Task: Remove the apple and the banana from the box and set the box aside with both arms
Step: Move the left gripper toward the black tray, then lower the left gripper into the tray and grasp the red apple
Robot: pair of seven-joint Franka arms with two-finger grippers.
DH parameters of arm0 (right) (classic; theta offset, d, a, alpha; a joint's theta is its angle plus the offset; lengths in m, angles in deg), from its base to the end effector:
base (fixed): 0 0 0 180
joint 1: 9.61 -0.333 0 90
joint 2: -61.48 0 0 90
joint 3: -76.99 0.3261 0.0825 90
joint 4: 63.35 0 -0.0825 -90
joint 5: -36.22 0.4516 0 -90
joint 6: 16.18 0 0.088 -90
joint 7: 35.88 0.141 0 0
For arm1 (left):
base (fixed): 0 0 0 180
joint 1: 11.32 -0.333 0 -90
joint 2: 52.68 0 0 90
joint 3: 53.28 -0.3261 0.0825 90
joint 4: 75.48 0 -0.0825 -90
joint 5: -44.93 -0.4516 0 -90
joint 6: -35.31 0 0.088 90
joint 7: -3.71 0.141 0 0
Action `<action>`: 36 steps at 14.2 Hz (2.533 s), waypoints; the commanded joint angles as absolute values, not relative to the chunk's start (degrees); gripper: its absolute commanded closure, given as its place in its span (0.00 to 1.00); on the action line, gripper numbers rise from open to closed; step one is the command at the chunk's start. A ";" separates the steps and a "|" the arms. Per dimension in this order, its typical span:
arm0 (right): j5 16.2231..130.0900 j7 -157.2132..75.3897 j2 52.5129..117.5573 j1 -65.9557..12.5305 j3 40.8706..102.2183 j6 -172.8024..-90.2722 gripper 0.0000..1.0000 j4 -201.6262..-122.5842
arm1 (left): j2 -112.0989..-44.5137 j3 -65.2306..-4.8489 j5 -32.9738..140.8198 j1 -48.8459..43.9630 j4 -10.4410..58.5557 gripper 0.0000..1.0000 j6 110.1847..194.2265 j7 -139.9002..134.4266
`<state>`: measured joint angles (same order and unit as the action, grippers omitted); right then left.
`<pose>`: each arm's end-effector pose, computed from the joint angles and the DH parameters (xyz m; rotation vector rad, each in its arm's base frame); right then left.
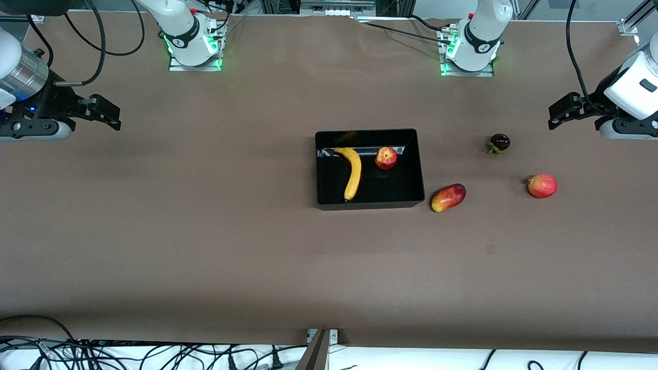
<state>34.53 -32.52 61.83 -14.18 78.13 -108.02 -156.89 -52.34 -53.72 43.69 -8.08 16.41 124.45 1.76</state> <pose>0.6209 0.0580 0.5663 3.1084 0.0661 -0.0518 0.6156 -0.0270 0.5853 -3.1175 0.0233 0.0641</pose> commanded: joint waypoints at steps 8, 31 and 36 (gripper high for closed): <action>35.17 -32.63 64.12 -13.92 78.49 -112.24 0.00 -155.72 | -54.09 -53.37 44.49 -7.36 14.08 0.00 122.06 1.87; 35.26 -32.45 64.12 -13.92 78.49 -111.45 0.00 -155.72 | -80.01 -32.71 35.89 5.03 38.95 0.00 165.29 -36.45; 35.26 -32.45 64.12 -13.92 78.49 -111.45 0.00 -155.72 | -83.44 -32.71 30.87 5.12 38.96 0.00 168.81 -38.91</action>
